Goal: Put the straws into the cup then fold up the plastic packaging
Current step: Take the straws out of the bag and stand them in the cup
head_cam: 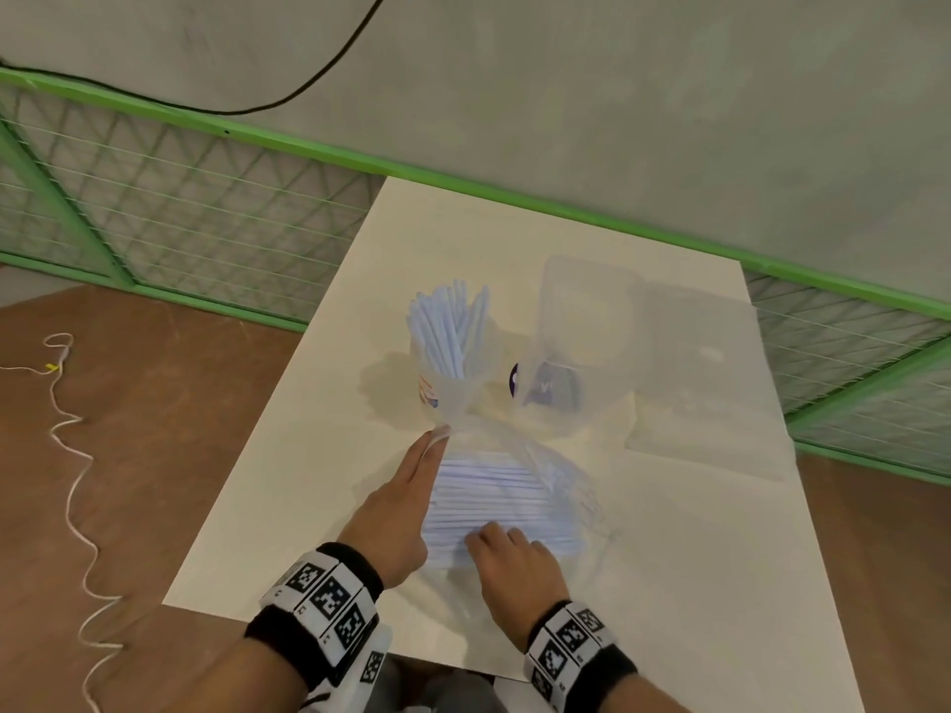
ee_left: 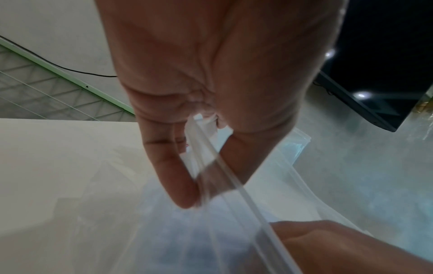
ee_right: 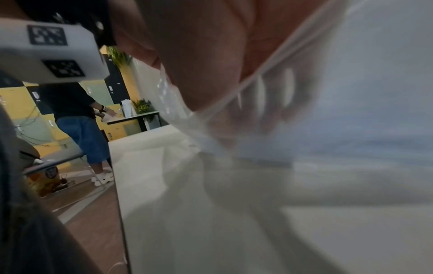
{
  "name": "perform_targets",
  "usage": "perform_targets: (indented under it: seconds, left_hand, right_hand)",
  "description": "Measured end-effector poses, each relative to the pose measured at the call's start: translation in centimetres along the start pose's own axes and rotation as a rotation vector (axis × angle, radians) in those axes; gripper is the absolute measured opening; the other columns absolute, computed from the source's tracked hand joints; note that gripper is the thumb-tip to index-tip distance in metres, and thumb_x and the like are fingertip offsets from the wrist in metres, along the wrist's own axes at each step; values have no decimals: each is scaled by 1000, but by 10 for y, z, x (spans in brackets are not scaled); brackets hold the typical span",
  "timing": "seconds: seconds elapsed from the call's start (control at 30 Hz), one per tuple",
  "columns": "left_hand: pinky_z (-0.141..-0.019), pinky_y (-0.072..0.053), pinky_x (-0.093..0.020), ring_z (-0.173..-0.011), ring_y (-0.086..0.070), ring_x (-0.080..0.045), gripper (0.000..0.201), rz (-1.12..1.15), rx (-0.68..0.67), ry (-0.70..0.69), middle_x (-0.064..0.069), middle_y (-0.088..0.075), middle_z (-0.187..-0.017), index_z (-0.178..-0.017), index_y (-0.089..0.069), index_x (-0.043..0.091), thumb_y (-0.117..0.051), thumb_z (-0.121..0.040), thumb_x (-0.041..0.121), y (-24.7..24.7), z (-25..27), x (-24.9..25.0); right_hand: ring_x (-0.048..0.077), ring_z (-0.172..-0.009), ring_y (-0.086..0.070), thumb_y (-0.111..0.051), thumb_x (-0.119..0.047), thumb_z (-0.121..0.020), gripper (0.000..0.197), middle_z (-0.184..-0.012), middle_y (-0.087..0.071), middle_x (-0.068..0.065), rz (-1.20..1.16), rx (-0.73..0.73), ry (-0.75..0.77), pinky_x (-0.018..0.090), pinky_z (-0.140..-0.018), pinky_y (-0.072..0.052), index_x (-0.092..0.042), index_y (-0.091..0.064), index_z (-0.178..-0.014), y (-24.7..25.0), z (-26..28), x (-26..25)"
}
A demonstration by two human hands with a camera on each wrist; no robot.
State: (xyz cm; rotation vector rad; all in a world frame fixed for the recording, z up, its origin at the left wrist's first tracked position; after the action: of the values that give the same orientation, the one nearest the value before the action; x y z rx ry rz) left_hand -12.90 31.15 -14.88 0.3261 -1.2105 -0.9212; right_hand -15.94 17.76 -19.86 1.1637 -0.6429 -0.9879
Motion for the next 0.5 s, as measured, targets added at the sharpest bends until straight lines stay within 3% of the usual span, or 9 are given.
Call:
perform_targets:
  seconds: [0.1,0.23,0.33,0.5]
  left_hand:
    - [-66,-52,-29,-92,-59,-20,111,-8,5,2,28,16,-155,-152,8,34,-52,-71,-12,1,2,2]
    - [-58,-36,-15,-84,-49,-12,109,-1,8,12,28,14,-156,-152,6,34,-51,-72,-12,-1,4,0]
    - [-52,-33,-14,-81,-50,-12,108,2,12,6,30,13,-155,-153,4,34,-51,-72,-12,-1,5,-1]
    - [-54,-35,-14,-80,-55,-15,109,9,27,6,29,11,-156,-153,1,33,-53,-70,-12,0,6,-4]
  right_hand:
    - [18,-61,-60,-90,-12,-38,53,-85,-62,-1,-7,64,-19,30,-45,-48,-20,-70,-86,3,-2,0]
    - [20,-64,-61,-89,-13,-40,54,-87,-64,-1,-13,89,-24,32,-50,-50,-19,-70,-90,2,-1,-2]
    - [20,-66,-61,-90,-15,-41,47,-84,-64,-1,3,97,-27,32,-53,-51,-20,-72,-85,0,-2,-2]
    - [22,-72,-62,-87,-13,-45,49,-88,-66,-1,12,138,-45,34,-57,-52,-19,-71,-92,1,-5,-1]
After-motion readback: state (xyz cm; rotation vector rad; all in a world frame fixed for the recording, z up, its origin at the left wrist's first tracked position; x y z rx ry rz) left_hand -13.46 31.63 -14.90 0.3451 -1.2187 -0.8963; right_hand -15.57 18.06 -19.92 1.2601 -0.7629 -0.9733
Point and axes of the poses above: each hand's wrist, its own z-axis away from the middle knuckle, its own y-axis out of the back of the hand, x = y × z, the point moved 7 cm from there along -z, towards the middle knuckle
